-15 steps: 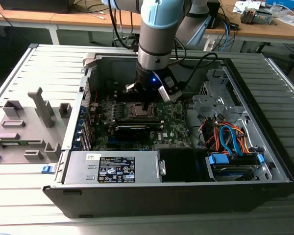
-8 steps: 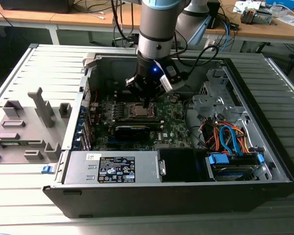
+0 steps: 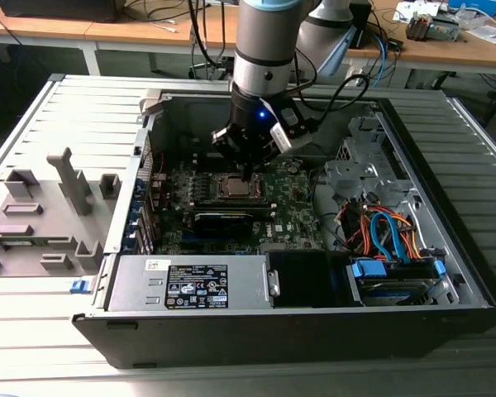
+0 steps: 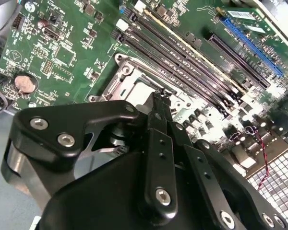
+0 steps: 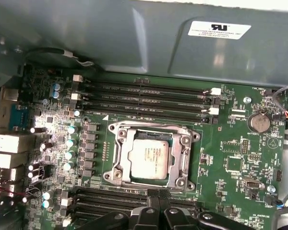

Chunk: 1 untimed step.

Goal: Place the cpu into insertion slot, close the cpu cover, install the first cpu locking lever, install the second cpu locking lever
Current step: 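Install the second cpu locking lever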

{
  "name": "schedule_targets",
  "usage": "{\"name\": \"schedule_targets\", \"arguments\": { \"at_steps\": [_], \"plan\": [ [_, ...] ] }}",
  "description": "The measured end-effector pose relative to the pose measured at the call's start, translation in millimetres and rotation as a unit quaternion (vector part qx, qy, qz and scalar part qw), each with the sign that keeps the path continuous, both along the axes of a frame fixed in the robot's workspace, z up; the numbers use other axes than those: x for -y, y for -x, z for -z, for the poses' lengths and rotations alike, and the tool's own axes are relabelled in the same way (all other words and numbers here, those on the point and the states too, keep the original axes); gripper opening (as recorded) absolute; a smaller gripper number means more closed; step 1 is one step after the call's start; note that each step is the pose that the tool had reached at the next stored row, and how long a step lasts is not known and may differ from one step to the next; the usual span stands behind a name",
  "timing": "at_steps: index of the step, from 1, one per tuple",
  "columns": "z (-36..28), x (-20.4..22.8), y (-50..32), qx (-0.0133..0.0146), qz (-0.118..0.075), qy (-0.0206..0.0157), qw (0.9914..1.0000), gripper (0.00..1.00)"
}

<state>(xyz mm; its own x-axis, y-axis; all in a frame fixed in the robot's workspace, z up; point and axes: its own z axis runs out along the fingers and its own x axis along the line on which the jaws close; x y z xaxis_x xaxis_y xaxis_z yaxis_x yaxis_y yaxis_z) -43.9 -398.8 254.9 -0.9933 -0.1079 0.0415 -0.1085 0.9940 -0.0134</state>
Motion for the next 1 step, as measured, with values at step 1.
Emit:
{"name": "schedule_targets", "arguments": {
  "at_steps": [1],
  "plan": [
    [0.0, 0.0, 0.0, 0.0, 0.0, 0.0003, 1.0, 0.11]
  ]
}}
